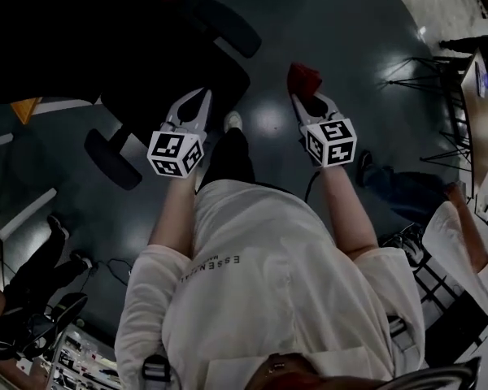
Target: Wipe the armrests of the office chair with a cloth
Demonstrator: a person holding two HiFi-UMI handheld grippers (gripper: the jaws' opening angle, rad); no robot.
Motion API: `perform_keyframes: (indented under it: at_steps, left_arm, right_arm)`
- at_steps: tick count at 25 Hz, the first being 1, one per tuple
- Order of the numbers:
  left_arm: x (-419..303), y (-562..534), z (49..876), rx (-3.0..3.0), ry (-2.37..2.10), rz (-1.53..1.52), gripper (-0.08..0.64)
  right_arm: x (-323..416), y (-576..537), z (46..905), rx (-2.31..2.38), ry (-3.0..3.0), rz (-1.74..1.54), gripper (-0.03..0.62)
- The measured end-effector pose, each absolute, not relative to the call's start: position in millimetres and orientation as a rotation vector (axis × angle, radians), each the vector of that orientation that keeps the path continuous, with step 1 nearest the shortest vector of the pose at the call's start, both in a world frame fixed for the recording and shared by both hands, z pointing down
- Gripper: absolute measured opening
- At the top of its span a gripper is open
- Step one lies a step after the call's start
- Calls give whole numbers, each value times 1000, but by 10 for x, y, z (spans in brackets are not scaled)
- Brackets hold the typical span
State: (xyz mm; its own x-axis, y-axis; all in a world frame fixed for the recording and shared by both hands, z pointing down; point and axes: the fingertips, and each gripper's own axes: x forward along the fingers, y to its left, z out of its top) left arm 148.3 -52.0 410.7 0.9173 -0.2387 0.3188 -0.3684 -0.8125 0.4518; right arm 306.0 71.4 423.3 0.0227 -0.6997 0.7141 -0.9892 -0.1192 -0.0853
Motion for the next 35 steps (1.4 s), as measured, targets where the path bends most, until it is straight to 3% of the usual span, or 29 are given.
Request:
perform_keyframes:
  at_steps: [8, 22, 35]
  left_arm:
    - [2271, -1282, 3774, 2592, -529, 332, 17]
    - [2226, -1841, 4351, 2300, -1047, 324, 17]
    - [2570, -1583, 4885, 1993, -1333, 230, 17]
  right_arm:
    - [3757, -481, 3807, 1767, -1839, 782, 46]
    - [3644, -2301, 4519, 1190, -2123, 625, 46]
    - [3111, -3086, 5111, 661, -2204, 144, 46]
